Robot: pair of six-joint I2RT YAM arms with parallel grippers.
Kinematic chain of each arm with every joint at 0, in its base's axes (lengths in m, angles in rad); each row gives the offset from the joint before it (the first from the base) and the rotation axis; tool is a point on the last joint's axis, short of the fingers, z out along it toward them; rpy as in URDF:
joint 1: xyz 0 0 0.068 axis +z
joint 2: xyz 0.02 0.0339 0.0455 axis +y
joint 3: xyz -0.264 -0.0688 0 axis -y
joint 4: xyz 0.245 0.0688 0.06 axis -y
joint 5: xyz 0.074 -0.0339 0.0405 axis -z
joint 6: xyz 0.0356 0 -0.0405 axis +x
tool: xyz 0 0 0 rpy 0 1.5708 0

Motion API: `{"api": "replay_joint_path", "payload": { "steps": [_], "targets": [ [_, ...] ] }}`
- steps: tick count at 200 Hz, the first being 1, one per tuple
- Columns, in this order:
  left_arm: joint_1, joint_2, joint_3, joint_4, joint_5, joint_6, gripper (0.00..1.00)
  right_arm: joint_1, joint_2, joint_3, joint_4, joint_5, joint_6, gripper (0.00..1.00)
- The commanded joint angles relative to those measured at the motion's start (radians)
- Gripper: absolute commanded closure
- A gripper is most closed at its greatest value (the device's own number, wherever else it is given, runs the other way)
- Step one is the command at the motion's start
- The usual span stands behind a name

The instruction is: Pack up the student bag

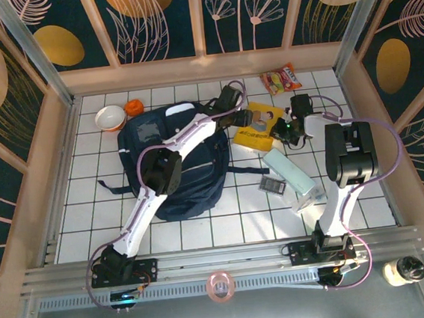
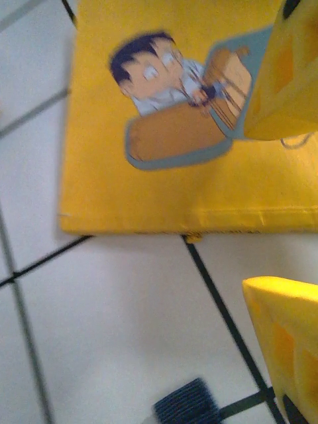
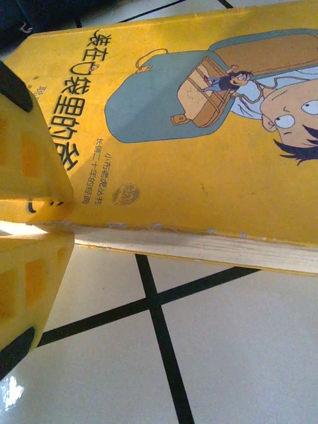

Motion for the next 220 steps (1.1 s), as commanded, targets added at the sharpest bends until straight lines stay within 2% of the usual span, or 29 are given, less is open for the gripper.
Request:
{"api": "replay_joint_path", "payload": {
  "steps": [1,51,88,130,176,220],
  "targets": [
    [-0.002,0.034,-0.003,-0.048,0.040,-0.018,0.45,-0.001,-0.013,-0.029,-0.059,-0.007,-0.016,0.82],
    [-0.018,0.011,-0.030,-0.020,0.174,0.012,0.48,0.016,-0.004,-0.042,0.000,-0.070,0.017,0.82],
    [-0.026,-0.128,-0.169,0.113,0.311,-0.022,0.50,0.040,-0.009,-0.033,0.006,-0.075,0.037,0.83],
    [-0.026,-0.239,-0.275,0.153,0.399,-0.039,0.51,0.038,-0.023,-0.057,0.035,-0.091,0.058,0.84],
    [-0.025,-0.363,-0.507,0.273,0.375,-0.056,0.52,0.043,-0.047,-0.096,0.077,-0.121,0.065,0.84],
    [-0.016,-0.313,-0.526,0.306,0.393,-0.089,0.55,0.045,-0.042,-0.108,0.093,-0.141,0.061,0.84]
  ]
}}
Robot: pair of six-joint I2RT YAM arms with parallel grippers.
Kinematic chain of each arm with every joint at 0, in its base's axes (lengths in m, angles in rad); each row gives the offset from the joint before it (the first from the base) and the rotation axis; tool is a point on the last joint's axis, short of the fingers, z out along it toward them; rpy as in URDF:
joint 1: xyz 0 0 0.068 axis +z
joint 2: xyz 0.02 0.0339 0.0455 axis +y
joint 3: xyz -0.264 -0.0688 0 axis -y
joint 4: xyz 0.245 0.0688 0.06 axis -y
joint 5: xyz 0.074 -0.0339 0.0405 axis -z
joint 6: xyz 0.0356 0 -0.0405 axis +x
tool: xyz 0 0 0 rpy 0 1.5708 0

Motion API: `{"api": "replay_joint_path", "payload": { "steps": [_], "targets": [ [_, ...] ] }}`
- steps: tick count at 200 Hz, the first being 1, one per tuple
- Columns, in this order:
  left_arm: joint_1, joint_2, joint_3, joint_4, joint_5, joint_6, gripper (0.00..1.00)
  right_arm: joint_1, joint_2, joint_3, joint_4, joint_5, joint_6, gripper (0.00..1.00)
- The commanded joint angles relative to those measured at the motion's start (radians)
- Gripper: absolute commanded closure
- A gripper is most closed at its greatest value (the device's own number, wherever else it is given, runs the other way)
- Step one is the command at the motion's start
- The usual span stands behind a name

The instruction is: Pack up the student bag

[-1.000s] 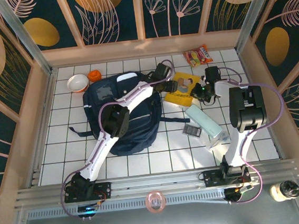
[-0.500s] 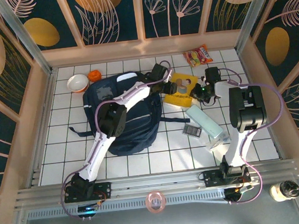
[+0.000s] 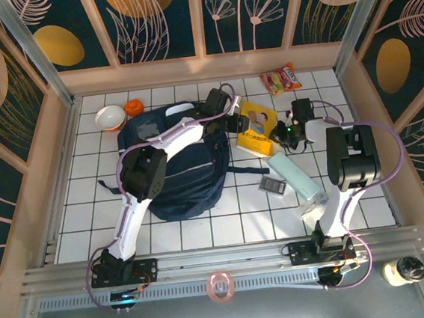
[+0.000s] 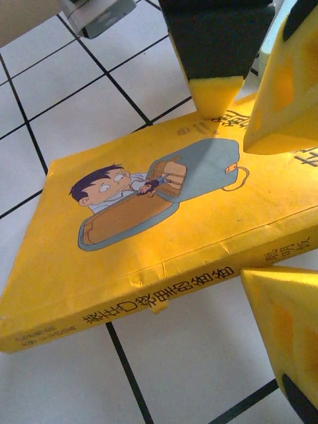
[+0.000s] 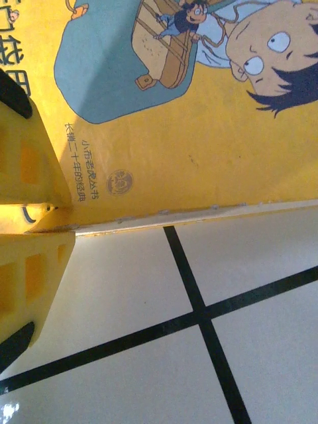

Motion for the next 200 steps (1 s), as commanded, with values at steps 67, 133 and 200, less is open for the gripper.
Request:
{"api": "replay_joint_path", "payload": {
  "steps": [67,133,200],
  "targets": [
    [-0.033,0.001,-0.058,0.195,0.251,-0.127,0.58,0.039,0.004,-0.021,0.055,-0.105,0.022,0.85],
    [-0.034,-0.112,-0.241,0.370,0.288,-0.234,0.54,0.042,-0.001,-0.031,0.064,-0.105,0.033,0.85],
    [-0.009,-0.244,-0.429,0.303,0.021,-0.184,0.82,0.085,-0.017,-0.018,0.057,-0.093,0.028,0.85]
  ]
}}
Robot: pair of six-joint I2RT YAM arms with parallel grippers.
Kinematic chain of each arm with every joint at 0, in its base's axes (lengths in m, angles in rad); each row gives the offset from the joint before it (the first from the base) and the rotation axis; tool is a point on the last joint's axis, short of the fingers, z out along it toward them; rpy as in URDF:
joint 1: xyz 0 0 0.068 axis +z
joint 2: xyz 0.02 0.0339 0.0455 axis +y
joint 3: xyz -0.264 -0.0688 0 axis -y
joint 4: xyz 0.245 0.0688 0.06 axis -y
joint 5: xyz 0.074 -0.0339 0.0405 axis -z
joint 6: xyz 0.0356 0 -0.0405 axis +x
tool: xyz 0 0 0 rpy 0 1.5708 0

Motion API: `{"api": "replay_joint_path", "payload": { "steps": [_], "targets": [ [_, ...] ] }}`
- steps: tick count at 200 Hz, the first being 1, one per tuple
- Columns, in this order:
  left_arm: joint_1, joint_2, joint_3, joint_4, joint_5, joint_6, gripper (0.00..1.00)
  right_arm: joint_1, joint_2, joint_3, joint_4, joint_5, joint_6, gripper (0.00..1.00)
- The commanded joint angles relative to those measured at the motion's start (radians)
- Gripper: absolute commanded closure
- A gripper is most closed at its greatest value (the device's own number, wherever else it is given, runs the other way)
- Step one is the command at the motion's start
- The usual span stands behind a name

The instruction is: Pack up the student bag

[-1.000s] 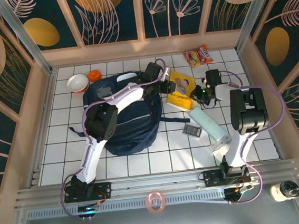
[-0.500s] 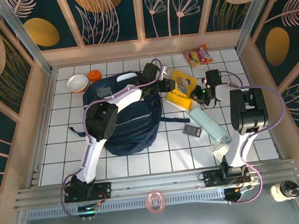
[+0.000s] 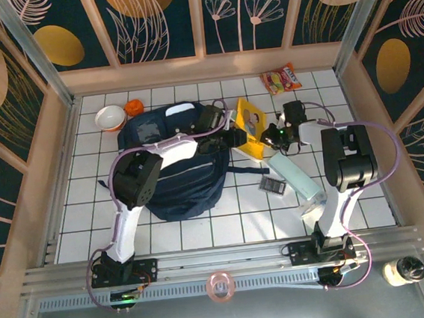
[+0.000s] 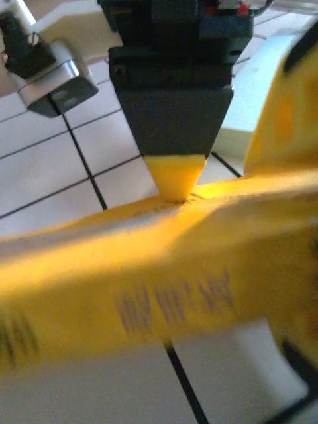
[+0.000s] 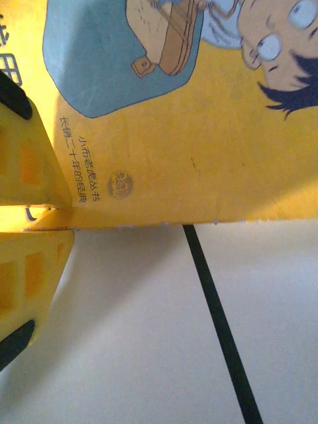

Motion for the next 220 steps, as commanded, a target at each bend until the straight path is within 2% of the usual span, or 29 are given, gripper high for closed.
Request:
{"api": "replay_joint_path", "payload": {
  "steps": [1,20,42,61,78,106,152,186,220],
  "targets": [
    [0.007,-0.077,-0.029,0.002,-0.098,0.041,0.82,0.017,-0.019,-0.003,0.024,-0.024,0.008,0.85],
    [0.007,-0.127,-0.062,0.001,-0.164,0.079,0.89,0.017,-0.066,-0.011,0.033,0.002,0.006,0.78],
    [0.007,-0.212,-0.122,0.056,-0.202,0.109,1.00,0.016,-0.144,-0.013,0.037,0.025,-0.002,0.64],
    [0.008,-0.315,-0.204,0.133,-0.213,0.123,1.00,0.017,-0.245,-0.024,0.035,0.067,-0.020,0.48],
    [0.008,-0.429,-0.300,0.225,-0.198,0.125,1.00,0.016,-0.355,-0.050,0.050,0.097,-0.050,0.40],
    [0.008,-0.628,-0.500,0.447,-0.136,0.069,1.00,0.019,-0.576,-0.138,0.133,0.081,-0.080,0.33],
    [0.007,-0.815,-0.762,0.807,-0.028,-0.131,1.00,0.044,-0.915,-0.328,0.390,-0.087,0.002,0.22],
    [0.000,-0.902,-0.815,0.828,0.023,-0.144,1.00,0.118,-1.045,-0.390,0.475,-0.100,0.054,0.13],
    [-0.010,-0.955,-0.848,0.866,0.077,-0.160,1.00,0.237,-1.028,-0.388,0.481,-0.088,0.063,0.13]
  ]
}}
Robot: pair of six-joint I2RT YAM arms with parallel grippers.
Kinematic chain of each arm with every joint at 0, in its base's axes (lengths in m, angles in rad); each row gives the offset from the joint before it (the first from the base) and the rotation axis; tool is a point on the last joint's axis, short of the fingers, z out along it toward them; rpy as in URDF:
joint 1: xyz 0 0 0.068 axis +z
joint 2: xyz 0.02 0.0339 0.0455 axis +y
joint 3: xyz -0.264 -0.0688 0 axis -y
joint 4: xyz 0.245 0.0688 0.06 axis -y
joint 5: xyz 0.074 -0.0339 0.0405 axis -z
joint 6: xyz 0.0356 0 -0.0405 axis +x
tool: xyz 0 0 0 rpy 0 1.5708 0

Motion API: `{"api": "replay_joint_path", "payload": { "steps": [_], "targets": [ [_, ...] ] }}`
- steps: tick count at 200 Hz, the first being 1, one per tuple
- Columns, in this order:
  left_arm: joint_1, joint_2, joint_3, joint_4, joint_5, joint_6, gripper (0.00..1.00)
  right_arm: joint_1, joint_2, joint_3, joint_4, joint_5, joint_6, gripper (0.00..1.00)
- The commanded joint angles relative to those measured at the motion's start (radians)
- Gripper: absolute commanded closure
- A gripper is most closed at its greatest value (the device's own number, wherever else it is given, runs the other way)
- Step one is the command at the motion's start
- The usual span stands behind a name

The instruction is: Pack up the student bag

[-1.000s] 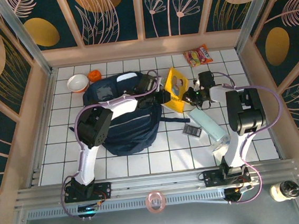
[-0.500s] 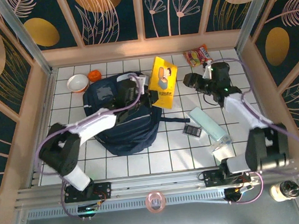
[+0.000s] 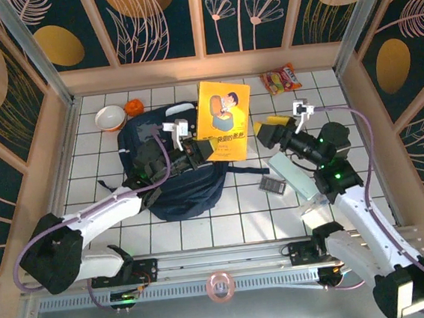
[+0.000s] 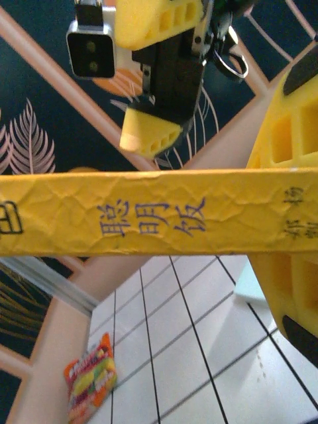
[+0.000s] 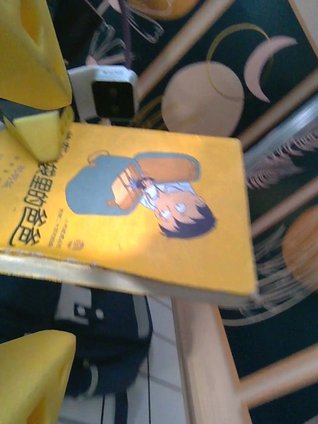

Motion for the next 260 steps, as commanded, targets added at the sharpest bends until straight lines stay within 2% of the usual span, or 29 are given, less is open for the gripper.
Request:
{"api": "replay_joint_path", "payload": {
  "steps": [1,38,71,85,95,109,115,137,155,175,201,226,260],
  "targets": [
    [-0.014,-0.067,-0.004,0.199,0.073,-0.025,1.00,0.064,0.018,-0.003,0.059,-0.005,0.026,0.13],
    [-0.023,-0.095,-0.039,0.278,0.114,-0.061,1.00,0.126,0.078,0.005,0.115,-0.031,0.055,0.13],
    [-0.025,-0.110,-0.043,0.297,0.138,-0.075,1.00,0.138,0.112,-0.007,0.244,-0.186,0.095,0.15],
    [-0.025,-0.112,-0.049,0.303,0.136,-0.077,1.00,0.145,0.125,-0.007,0.283,-0.252,0.110,0.21],
    [-0.025,-0.116,-0.055,0.298,0.128,-0.074,1.00,0.154,0.128,-0.005,0.287,-0.282,0.107,0.30],
    [-0.026,-0.122,-0.058,0.279,0.122,-0.067,0.98,0.161,0.115,-0.007,0.283,-0.296,0.088,0.59],
    [-0.026,-0.126,-0.055,0.252,0.114,-0.053,0.95,0.162,0.104,-0.012,0.284,-0.290,0.078,0.70],
    [-0.026,-0.173,-0.046,0.085,0.042,0.043,0.76,0.161,0.054,-0.023,0.266,-0.264,0.016,1.00],
    [-0.026,-0.228,-0.038,-0.067,-0.039,0.147,0.54,0.160,0.017,0.001,0.181,-0.209,-0.066,1.00],
    [-0.025,-0.293,-0.022,-0.229,-0.103,0.282,0.39,0.162,-0.007,0.045,0.035,-0.135,-0.193,1.00],
    [-0.026,-0.384,0.000,-0.412,-0.172,0.463,0.32,0.162,-0.020,0.102,-0.157,-0.031,-0.361,1.00],
    [-0.025,-0.455,0.046,-0.582,-0.227,0.667,0.28,0.163,-0.030,0.127,-0.265,0.014,-0.503,1.00],
    [-0.025,-0.484,0.123,-0.788,-0.198,0.918,0.24,0.171,-0.013,0.171,-0.399,0.038,-0.688,1.00]
  ]
}}
